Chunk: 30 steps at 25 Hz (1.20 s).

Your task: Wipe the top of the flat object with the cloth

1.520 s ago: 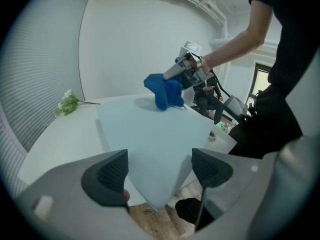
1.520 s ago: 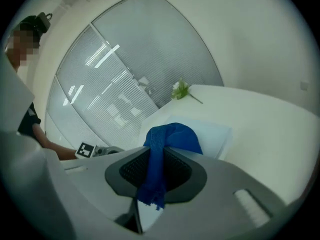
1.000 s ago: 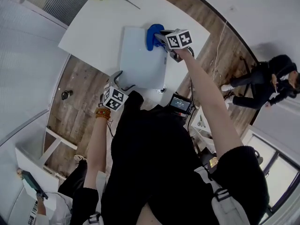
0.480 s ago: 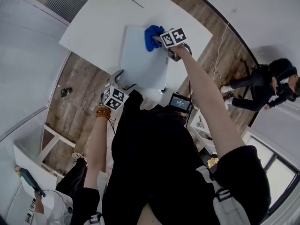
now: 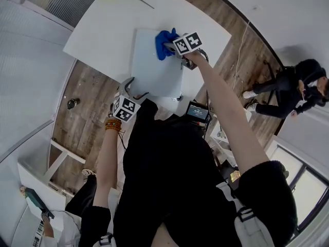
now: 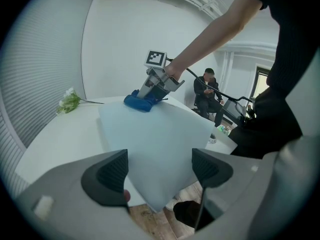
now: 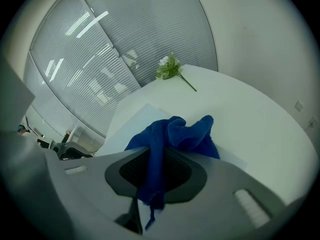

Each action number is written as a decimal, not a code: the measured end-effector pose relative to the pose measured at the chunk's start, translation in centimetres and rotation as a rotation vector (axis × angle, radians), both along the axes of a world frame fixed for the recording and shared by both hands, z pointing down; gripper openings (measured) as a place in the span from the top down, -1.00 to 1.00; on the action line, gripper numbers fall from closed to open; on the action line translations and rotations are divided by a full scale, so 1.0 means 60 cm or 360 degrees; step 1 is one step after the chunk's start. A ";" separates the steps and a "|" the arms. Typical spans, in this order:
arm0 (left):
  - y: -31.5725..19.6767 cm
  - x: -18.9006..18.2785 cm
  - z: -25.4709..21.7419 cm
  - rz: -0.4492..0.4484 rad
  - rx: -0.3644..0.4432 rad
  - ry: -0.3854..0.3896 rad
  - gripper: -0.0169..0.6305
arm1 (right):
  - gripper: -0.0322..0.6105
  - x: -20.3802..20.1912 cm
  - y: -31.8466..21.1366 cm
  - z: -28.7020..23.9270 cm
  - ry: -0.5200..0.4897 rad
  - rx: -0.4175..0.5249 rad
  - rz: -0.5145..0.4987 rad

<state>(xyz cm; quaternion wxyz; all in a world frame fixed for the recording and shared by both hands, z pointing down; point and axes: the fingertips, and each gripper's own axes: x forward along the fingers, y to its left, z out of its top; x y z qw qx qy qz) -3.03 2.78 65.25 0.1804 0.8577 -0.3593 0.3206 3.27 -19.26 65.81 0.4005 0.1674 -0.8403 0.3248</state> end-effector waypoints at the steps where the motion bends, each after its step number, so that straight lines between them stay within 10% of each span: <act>1: 0.000 0.000 0.000 -0.0001 0.0000 0.0001 -0.24 | 0.60 0.000 0.002 0.000 -0.0003 0.0003 0.0005; 30: 0.000 0.000 -0.002 -0.0003 0.0011 0.0003 -0.24 | 0.61 0.001 0.068 -0.001 0.0005 0.0056 -0.0156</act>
